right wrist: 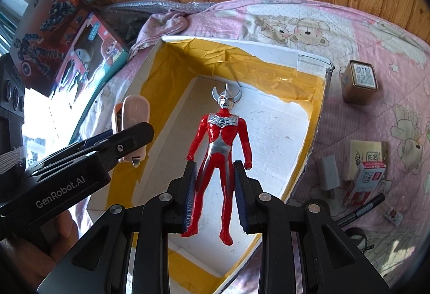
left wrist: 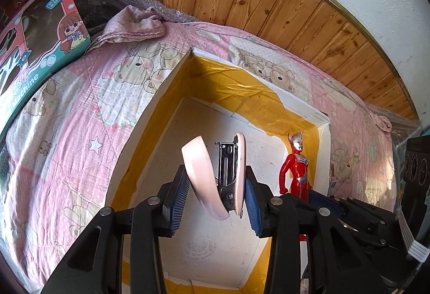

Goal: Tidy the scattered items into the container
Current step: 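Lower the stapler and figure into the box and open both tools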

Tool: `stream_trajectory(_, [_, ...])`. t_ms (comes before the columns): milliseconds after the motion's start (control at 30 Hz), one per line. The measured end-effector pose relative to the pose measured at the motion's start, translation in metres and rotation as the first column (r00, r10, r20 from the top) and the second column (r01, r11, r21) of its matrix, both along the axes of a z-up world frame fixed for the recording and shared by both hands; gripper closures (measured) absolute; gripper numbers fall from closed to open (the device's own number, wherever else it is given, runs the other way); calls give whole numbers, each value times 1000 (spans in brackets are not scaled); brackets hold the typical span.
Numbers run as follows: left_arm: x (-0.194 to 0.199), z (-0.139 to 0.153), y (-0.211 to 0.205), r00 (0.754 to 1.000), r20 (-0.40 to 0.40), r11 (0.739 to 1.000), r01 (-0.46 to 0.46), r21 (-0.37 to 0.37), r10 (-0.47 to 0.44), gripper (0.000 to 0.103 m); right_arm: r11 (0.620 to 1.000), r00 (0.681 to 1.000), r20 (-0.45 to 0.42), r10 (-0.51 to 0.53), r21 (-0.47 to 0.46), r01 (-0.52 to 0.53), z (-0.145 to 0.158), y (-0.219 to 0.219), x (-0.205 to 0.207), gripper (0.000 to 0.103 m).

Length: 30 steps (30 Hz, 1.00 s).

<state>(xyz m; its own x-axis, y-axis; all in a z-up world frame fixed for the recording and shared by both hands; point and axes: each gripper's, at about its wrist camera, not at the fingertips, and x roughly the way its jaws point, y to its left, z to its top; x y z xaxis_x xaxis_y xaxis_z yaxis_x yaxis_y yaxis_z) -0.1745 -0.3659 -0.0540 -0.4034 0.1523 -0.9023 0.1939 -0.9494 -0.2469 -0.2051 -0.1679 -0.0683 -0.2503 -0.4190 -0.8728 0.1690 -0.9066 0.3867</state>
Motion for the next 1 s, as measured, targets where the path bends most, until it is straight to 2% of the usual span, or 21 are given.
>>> stream_trajectory(567, [-51, -24, 7, 999, 47, 1000, 18, -3, -18, 62, 1000, 1000, 18, -2, 9, 2, -18, -4, -30, 75])
stream_trajectory(900, [-61, -21, -6, 999, 39, 1000, -12, 16, 11, 62, 992, 994, -63, 91, 90, -85, -9, -31, -34, 75])
stream_trajectory(1000, [-63, -25, -6, 999, 45, 1000, 8, 27, -9, 62, 990, 993, -59, 106, 104, -100, -14, -41, -35, 75])
